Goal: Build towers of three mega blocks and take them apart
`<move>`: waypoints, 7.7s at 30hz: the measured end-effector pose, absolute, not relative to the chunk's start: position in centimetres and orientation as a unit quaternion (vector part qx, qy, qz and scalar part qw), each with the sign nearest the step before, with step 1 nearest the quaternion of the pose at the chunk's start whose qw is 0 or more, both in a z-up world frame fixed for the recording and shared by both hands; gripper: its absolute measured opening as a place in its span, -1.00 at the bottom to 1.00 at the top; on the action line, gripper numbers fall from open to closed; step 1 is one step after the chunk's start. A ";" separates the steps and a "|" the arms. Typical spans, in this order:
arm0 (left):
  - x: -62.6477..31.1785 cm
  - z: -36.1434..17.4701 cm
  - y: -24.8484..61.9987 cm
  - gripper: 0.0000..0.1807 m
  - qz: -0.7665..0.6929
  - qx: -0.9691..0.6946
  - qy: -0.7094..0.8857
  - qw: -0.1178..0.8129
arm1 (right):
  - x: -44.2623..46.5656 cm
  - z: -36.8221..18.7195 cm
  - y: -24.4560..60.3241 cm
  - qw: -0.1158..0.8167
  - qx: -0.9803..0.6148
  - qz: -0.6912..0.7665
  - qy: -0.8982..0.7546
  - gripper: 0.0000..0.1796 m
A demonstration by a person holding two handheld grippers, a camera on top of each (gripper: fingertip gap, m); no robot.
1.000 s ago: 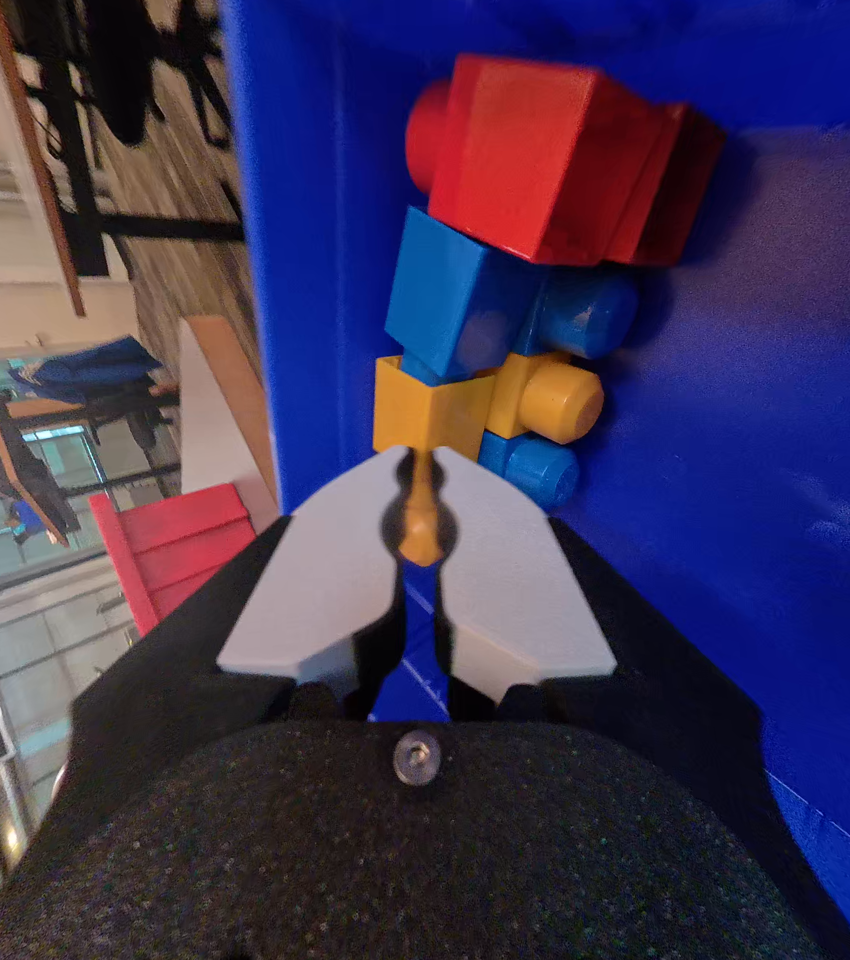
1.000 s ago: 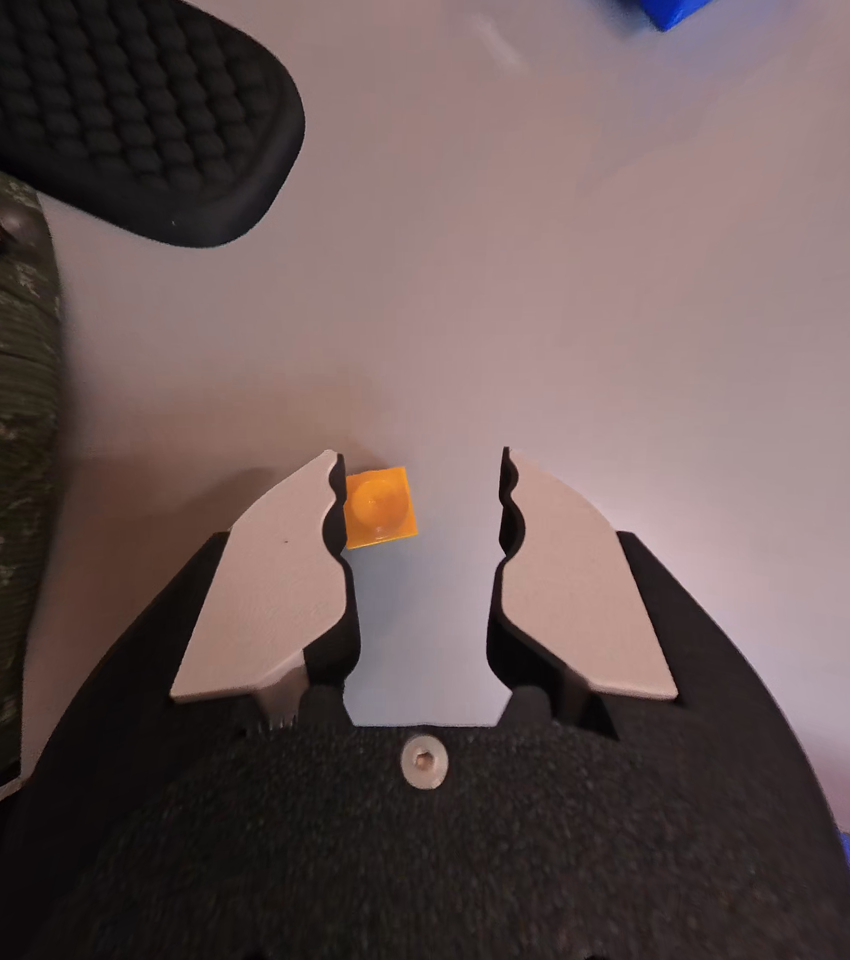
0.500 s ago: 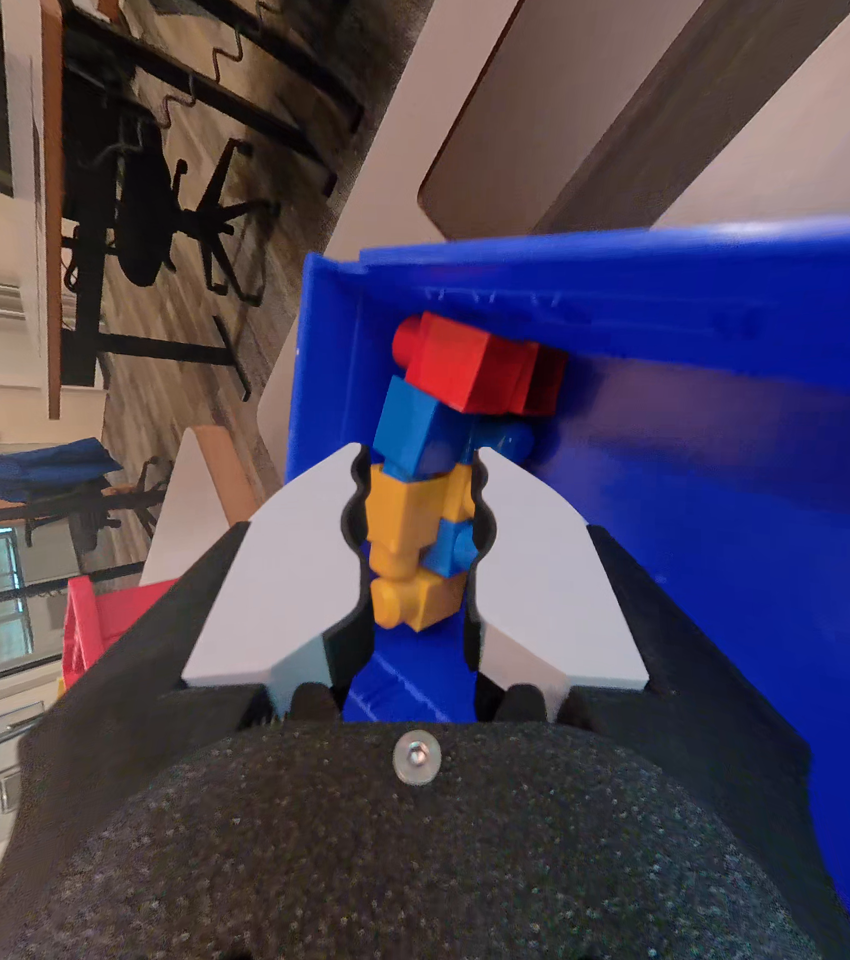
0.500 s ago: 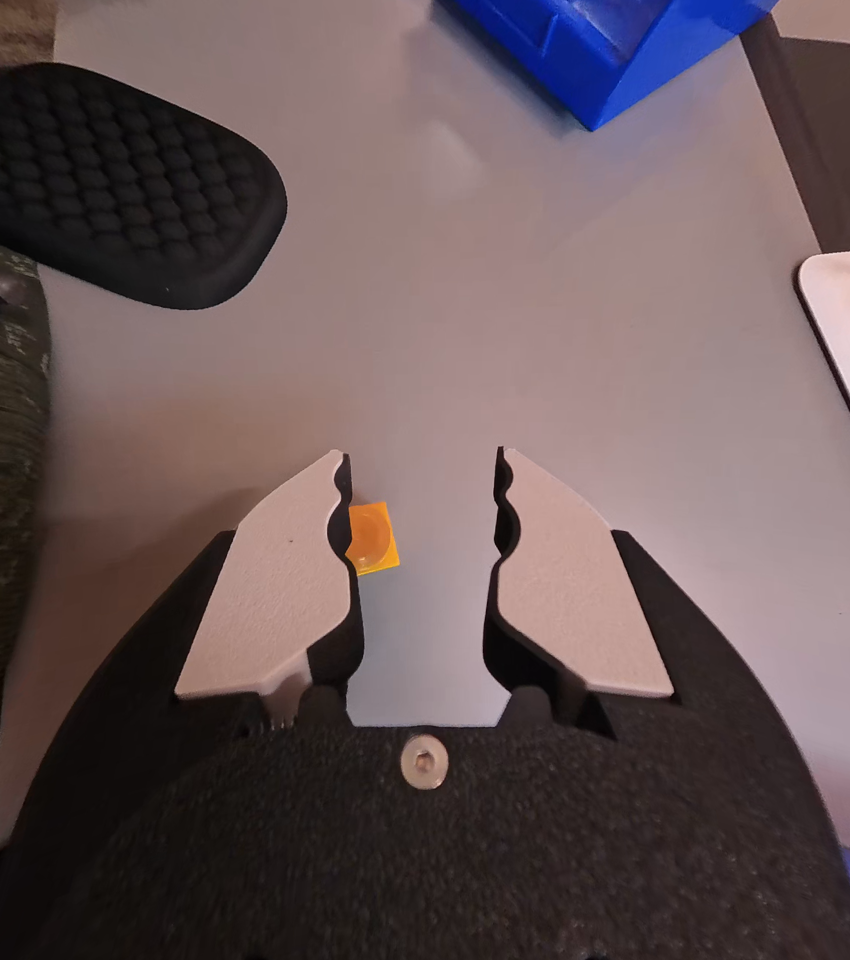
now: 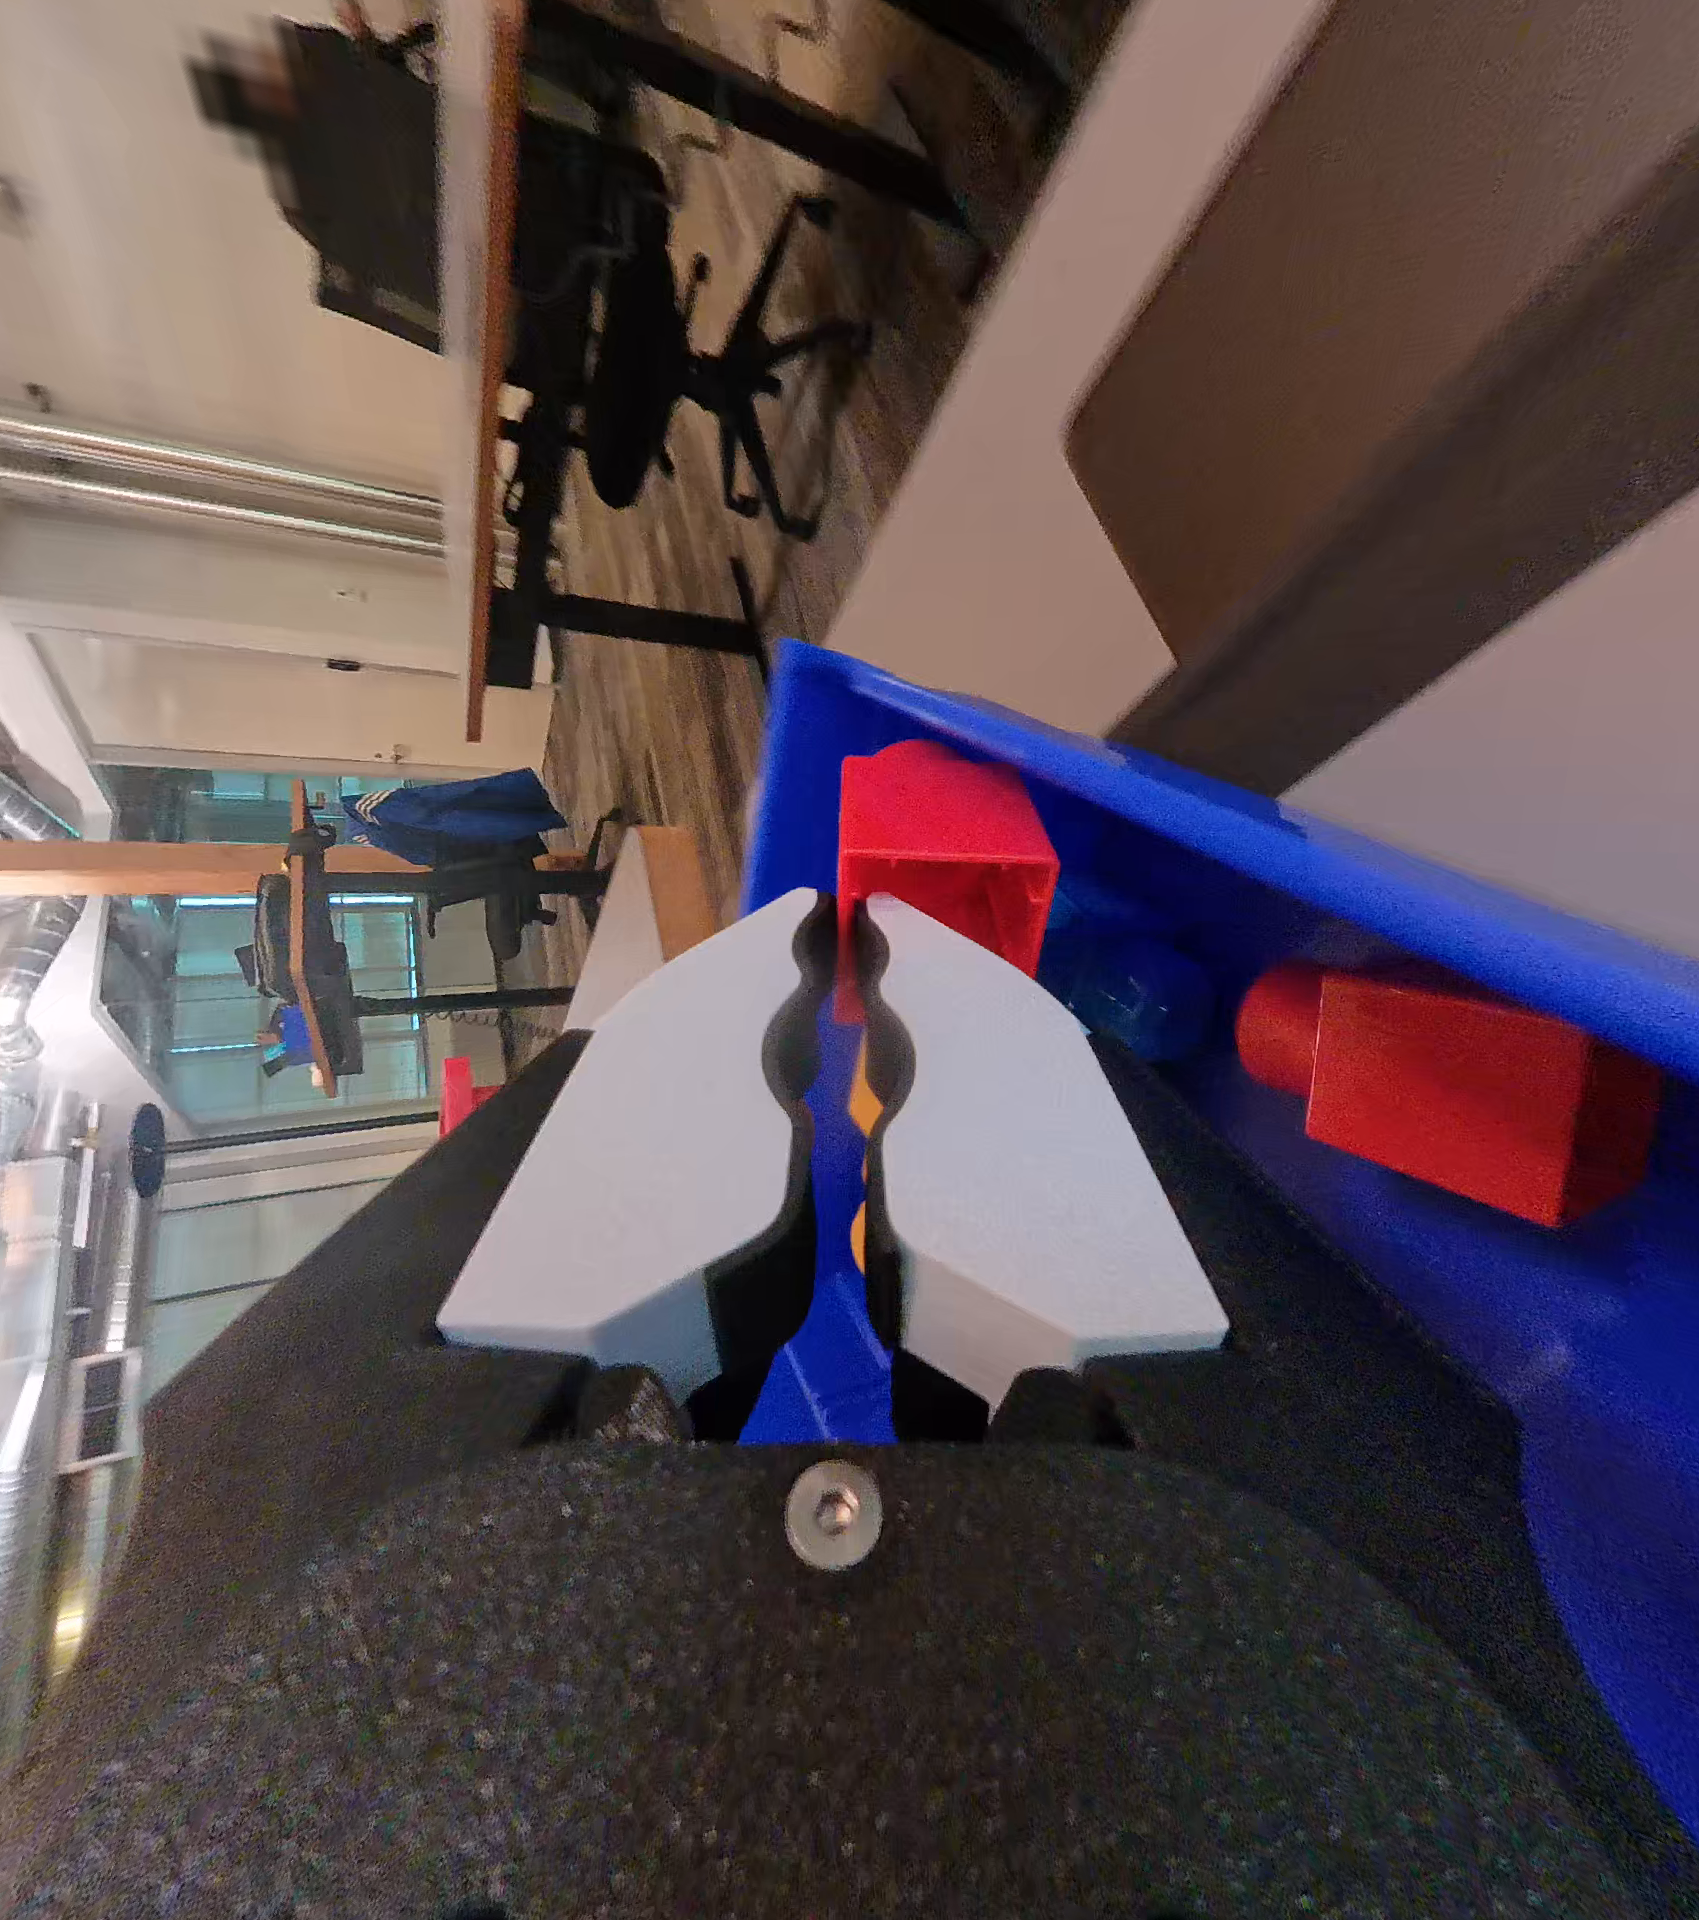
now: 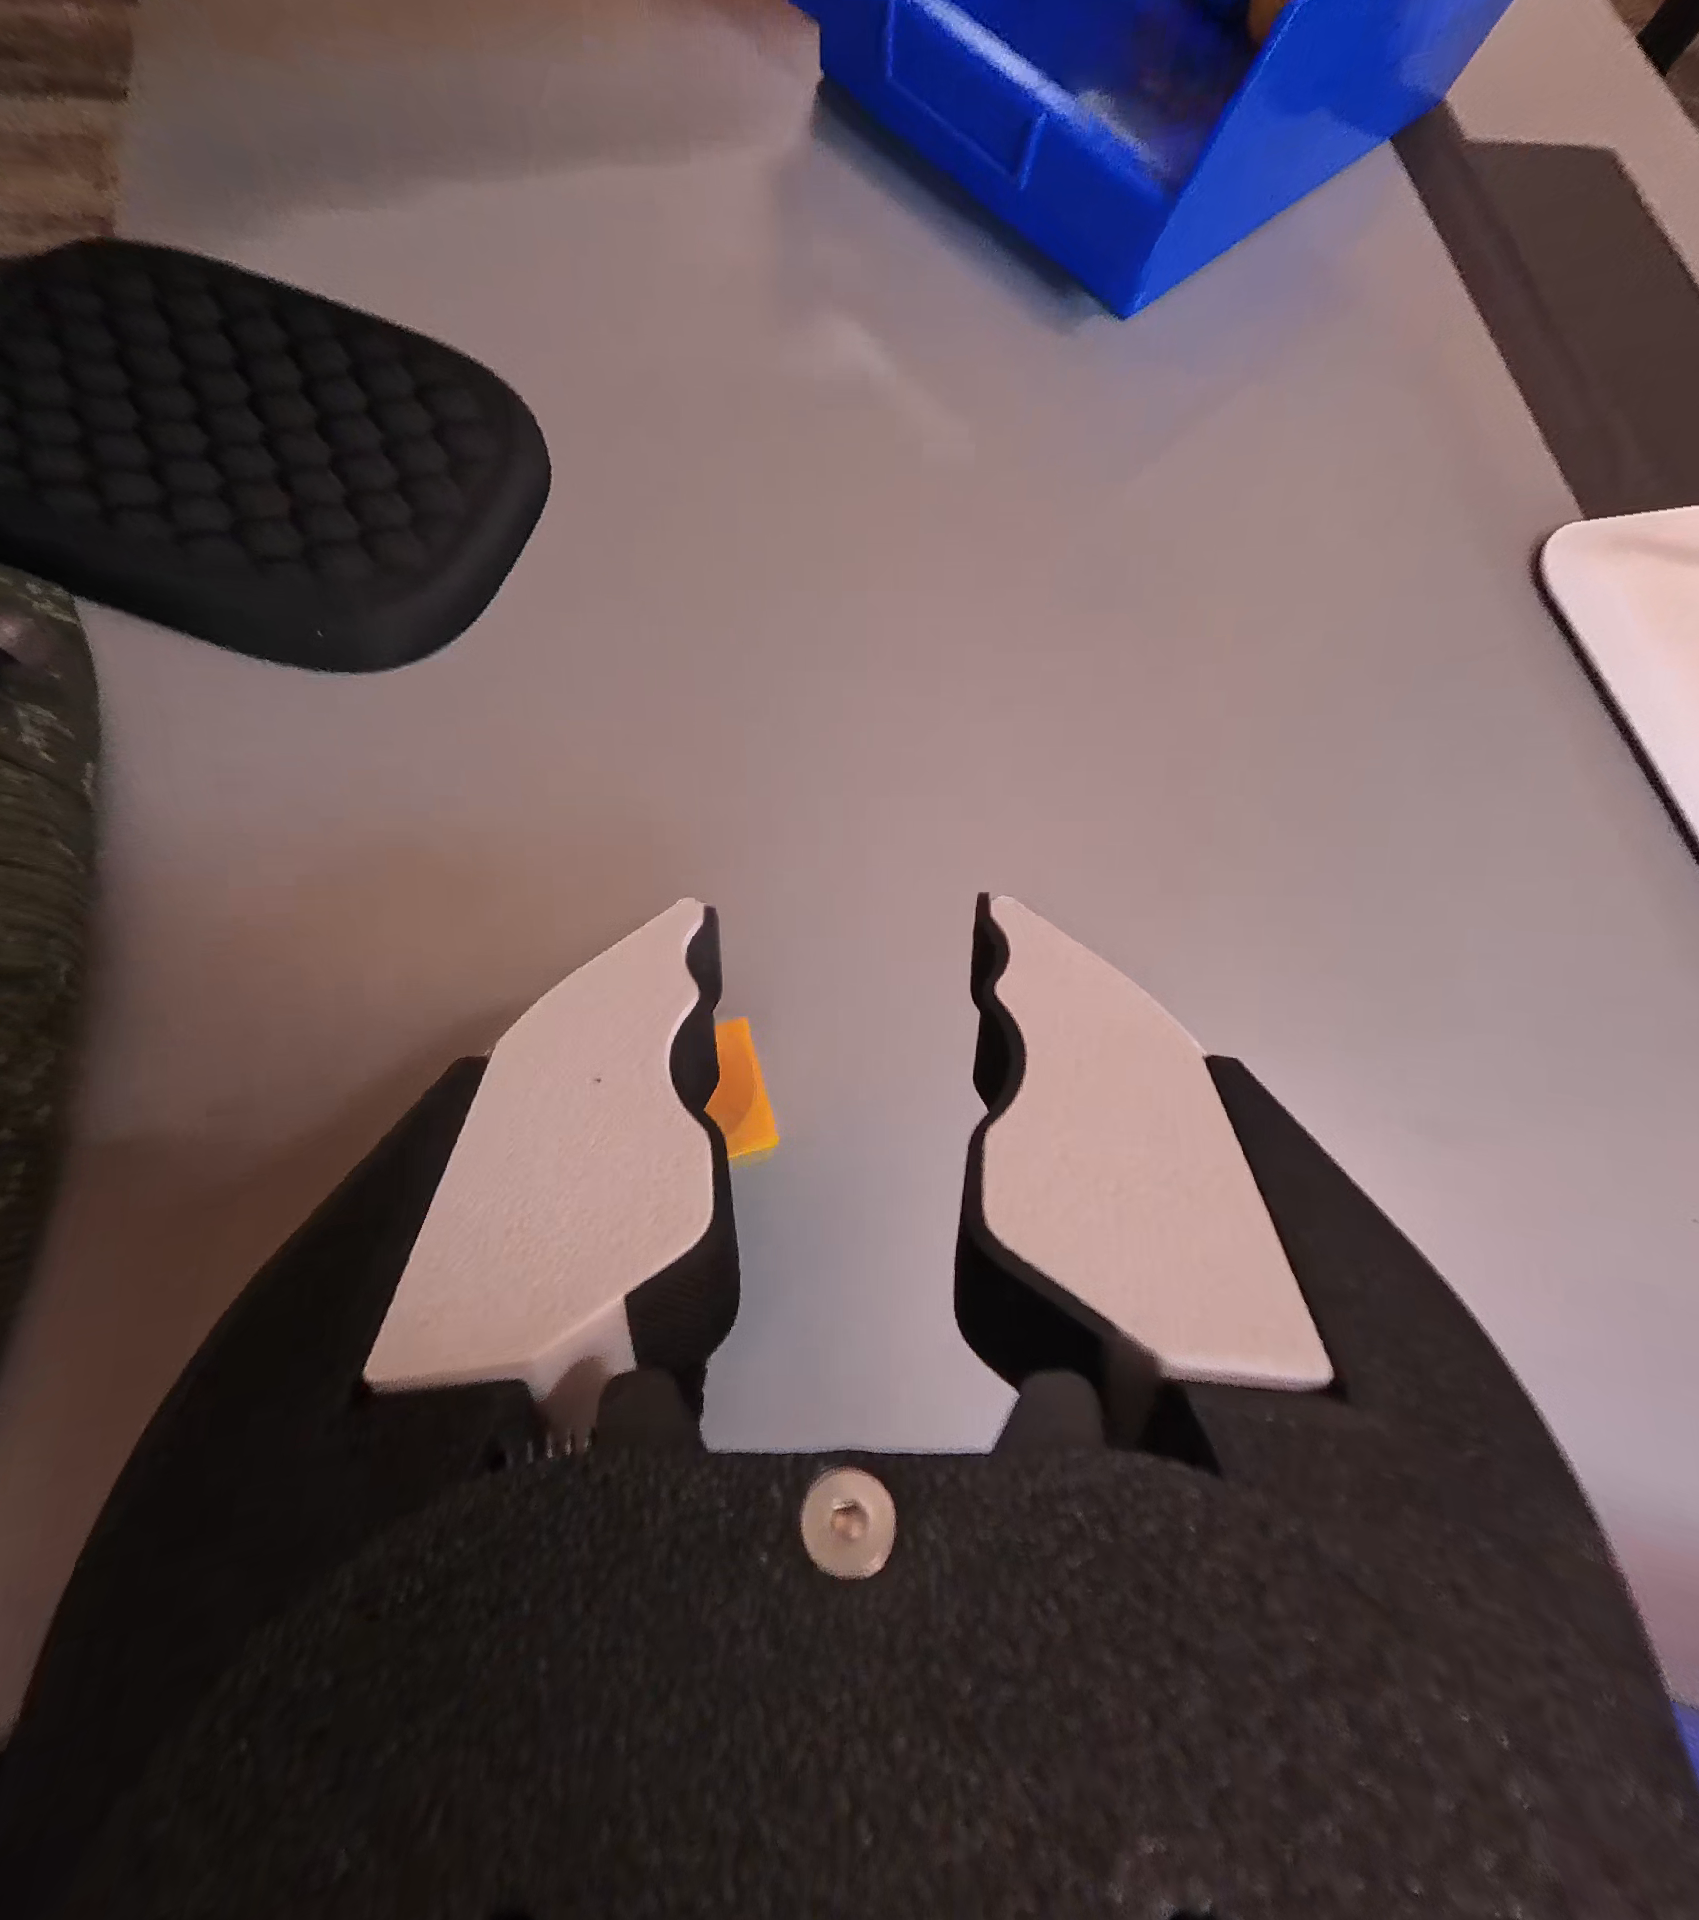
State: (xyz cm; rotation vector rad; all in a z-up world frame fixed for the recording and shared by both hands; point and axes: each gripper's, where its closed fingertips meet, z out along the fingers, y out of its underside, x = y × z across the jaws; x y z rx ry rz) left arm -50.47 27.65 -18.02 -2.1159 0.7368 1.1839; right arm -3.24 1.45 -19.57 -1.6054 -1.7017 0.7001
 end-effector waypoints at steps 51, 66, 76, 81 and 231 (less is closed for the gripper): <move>0.6 -27.9 -1.4 -0.59 -0.180 -0.695 0.597 0.357 | 0.4 -17.0 -0.4 0.316 -0.562 0.335 -0.687 -0.60; -2.3 -26.7 -1.8 -0.60 -0.206 -0.720 0.596 0.290 | -1.6 -21.4 -1.4 0.251 -0.591 0.236 -0.729 -0.60; -2.8 -27.9 -3.0 -0.61 -0.169 -0.724 0.623 0.244 | -1.9 -23.4 -2.6 0.205 -0.582 0.183 -0.765 -0.61; -2.8 -27.9 -3.2 -0.61 -0.179 -0.722 0.624 0.238 | -1.8 -23.3 -2.9 0.204 -0.582 0.190 -0.764 -0.61; -4.4 -24.8 0.8 -0.60 -0.163 -0.727 0.582 0.325 | -4.1 -14.1 -0.1 0.321 -0.546 0.266 -0.727 -0.47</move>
